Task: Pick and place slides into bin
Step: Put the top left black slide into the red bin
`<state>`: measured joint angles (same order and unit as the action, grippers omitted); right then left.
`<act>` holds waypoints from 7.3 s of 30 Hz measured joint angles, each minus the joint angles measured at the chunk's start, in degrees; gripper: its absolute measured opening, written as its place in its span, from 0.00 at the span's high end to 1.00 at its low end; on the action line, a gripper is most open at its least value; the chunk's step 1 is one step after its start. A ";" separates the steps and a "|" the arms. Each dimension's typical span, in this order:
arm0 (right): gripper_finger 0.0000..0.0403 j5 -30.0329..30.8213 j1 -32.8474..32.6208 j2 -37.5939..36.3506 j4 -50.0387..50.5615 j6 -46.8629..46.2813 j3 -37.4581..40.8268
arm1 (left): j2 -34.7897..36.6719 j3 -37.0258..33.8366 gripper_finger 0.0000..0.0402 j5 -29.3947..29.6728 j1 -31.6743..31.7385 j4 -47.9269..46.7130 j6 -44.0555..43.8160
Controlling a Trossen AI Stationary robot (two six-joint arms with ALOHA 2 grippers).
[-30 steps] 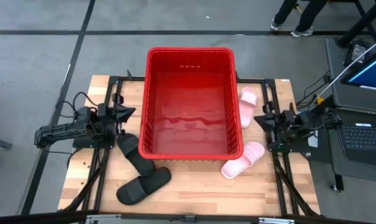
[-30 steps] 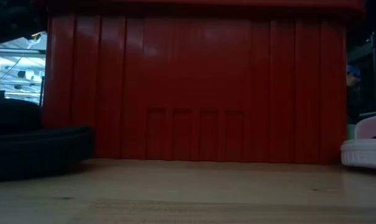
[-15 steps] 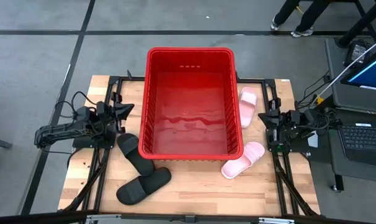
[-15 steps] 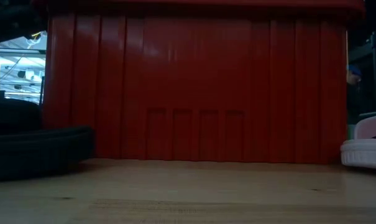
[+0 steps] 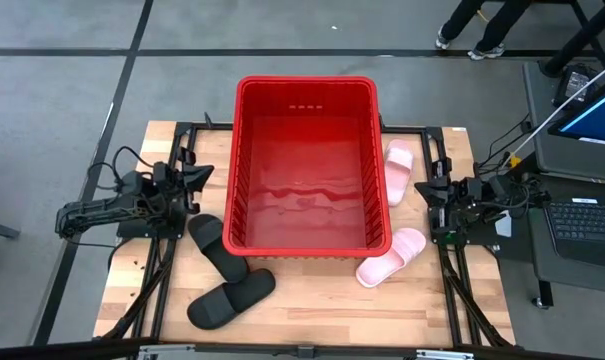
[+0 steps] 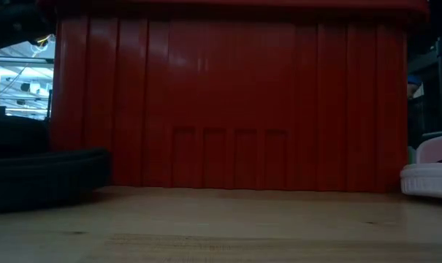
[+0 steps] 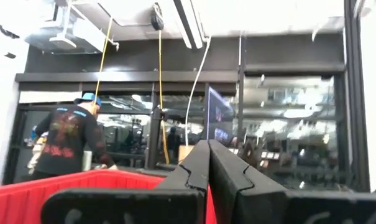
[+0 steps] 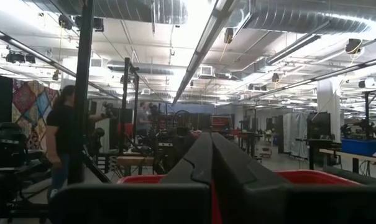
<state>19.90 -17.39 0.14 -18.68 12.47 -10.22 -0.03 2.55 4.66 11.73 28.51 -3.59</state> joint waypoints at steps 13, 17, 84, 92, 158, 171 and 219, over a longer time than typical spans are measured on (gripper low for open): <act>0.97 0.02 0.00 0.32 -3.54 -2.01 0.00 | 0.00 0.09 1.00 -4.19 0.00 1.74 4.30; 0.99 2.49 0.00 2.91 -7.47 -4.39 0.00 | 0.00 0.09 1.00 -4.86 0.00 4.85 3.74; 0.97 6.98 0.00 20.72 15.81 -4.57 -25.22 | -27.97 53.53 1.00 -15.79 -1.24 -67.98 -4.81; 0.97 6.93 0.00 20.74 16.54 -4.27 -25.20 | -43.50 71.91 1.00 -12.19 -6.69 -87.44 -11.58; 0.97 5.46 0.00 24.81 25.38 -8.88 -25.18 | -78.51 90.28 1.00 11.48 -49.57 -118.52 -62.55; 0.97 5.46 0.00 27.93 25.35 -9.51 -25.18 | -78.22 80.43 1.00 0.01 -50.64 -118.50 -64.68; 0.97 5.42 0.00 27.93 27.58 -10.93 -25.18 | -95.46 78.40 0.61 13.17 -55.69 -118.52 -69.25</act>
<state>25.32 -17.39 28.08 8.91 1.54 -35.40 -95.49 80.95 17.84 -43.97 -90.02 -72.85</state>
